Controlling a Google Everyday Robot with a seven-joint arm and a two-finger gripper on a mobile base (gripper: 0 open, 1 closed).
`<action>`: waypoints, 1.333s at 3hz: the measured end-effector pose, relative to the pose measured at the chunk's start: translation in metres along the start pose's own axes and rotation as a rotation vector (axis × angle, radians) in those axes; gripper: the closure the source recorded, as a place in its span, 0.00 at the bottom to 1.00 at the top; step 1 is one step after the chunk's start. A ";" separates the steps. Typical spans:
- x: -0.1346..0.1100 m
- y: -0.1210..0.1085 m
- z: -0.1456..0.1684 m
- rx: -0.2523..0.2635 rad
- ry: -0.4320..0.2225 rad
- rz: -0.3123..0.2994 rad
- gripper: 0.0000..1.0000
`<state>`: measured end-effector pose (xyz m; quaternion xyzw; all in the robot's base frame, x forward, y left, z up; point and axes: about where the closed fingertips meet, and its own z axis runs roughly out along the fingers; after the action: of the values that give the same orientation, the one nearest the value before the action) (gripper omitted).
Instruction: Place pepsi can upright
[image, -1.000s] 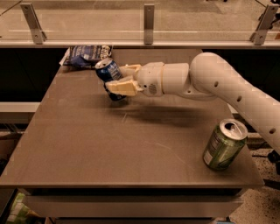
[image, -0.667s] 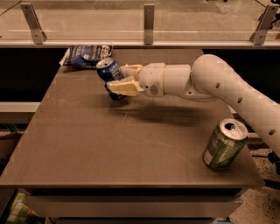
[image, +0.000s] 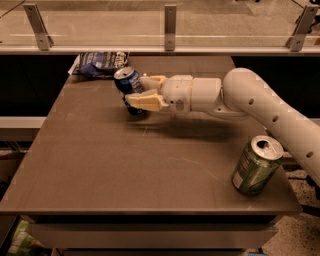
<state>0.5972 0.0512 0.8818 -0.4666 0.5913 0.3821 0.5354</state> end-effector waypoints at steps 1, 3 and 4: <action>0.006 -0.002 -0.001 -0.005 -0.024 0.001 1.00; 0.012 -0.002 0.002 -0.018 -0.037 0.006 0.82; 0.011 0.000 0.004 -0.022 -0.038 0.005 0.59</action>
Offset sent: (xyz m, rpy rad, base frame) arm 0.0077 -0.0079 -0.0208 0.0564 0.0030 0.0138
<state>0.5988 0.0537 0.8703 -0.4636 0.5781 0.3988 0.5403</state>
